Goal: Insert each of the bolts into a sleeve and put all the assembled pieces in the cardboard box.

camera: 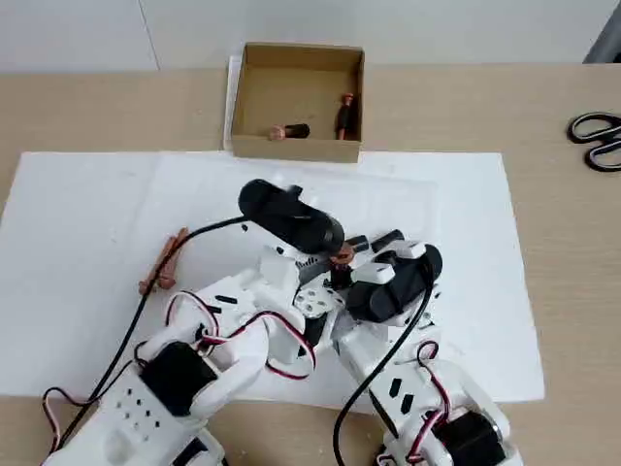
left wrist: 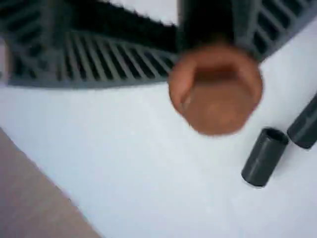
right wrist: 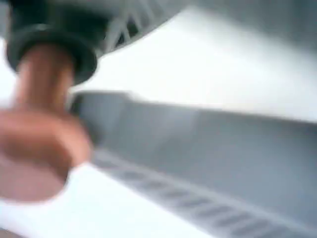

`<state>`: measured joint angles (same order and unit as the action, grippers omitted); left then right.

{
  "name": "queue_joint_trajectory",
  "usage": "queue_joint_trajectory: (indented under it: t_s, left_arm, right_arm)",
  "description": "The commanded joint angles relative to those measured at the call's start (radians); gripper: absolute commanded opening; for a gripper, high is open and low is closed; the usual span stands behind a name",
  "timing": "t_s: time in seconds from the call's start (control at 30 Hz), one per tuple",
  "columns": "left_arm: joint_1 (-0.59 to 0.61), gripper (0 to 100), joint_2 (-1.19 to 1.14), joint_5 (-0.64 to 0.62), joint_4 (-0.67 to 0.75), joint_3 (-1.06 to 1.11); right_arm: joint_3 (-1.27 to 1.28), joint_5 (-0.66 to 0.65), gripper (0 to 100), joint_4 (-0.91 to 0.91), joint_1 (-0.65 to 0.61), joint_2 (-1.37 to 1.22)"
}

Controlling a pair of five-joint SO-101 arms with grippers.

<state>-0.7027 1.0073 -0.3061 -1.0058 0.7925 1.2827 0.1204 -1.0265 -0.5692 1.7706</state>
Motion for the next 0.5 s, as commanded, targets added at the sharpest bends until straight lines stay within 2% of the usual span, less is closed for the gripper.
queue_joint_trajectory:
  t_s: [0.0, 0.13, 0.3, 0.37, 0.47]
  left_arm:
    - [0.003, 27, 0.017, 0.005, -0.1, -0.15]
    - [0.058, 27, 0.017, 0.006, -0.178, -0.254]
    - [0.08, 27, 0.017, 0.011, -0.186, -0.272]
    - [0.146, 27, 0.017, 0.011, -0.204, -0.302]
    - [0.308, 27, 0.017, 0.011, -0.296, -0.377]
  right_arm:
    - [-0.006, 0.005, 0.4, 0.022, -0.004, 0.008]
    - [0.011, 0.005, 0.4, 0.025, -0.004, 0.012]
    - [0.011, 0.005, 0.4, 0.025, -0.004, 0.012]
    - [0.011, 0.005, 0.4, 0.025, -0.004, 0.012]
    - [0.009, 0.003, 0.4, 0.064, 0.012, 0.012]
